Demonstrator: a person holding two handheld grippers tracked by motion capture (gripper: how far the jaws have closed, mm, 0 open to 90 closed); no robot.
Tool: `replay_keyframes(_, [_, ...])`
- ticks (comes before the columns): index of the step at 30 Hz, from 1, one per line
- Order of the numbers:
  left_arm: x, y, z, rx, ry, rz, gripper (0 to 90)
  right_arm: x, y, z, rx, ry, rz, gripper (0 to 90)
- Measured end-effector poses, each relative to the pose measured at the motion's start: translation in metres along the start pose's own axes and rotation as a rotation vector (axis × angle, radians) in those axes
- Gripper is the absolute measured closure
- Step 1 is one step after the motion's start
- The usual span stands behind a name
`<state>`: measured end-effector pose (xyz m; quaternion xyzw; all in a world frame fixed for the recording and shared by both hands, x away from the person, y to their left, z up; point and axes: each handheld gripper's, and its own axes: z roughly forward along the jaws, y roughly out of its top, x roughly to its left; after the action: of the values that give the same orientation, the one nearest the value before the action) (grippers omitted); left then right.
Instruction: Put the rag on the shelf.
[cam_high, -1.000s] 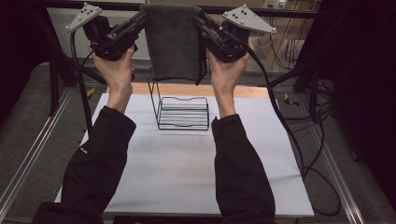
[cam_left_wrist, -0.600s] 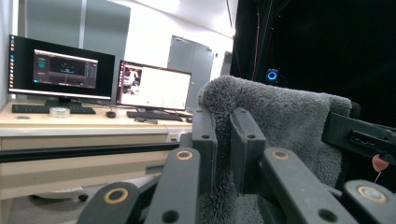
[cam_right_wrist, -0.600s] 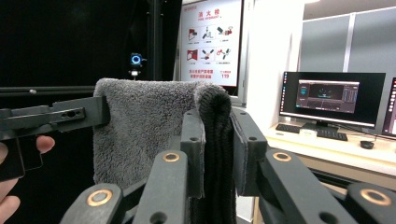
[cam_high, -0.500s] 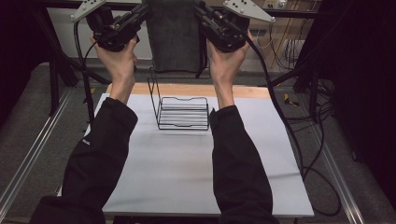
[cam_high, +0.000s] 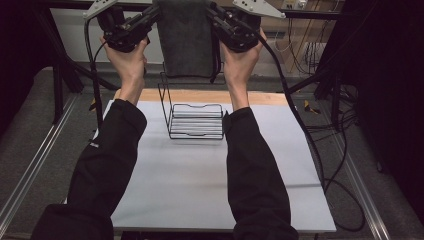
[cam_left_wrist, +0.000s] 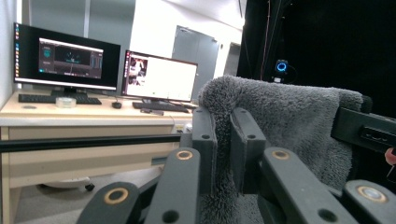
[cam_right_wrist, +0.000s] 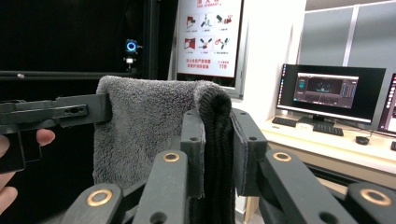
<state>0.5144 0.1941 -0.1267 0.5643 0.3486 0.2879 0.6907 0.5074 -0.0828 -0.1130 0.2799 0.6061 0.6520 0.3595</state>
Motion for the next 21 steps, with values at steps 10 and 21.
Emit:
replay_keyframes(10, [0.003,-0.012,0.001,0.042,-0.001,0.024,81.2,-0.004,-0.017,0.002,0.03,-0.002,0.025,77.6])
replay_keyframes(21, [0.007,-0.024,-0.002,0.076,-0.004,0.038,81.2,-0.003,-0.027,0.002,0.055,0.006,0.013,77.6])
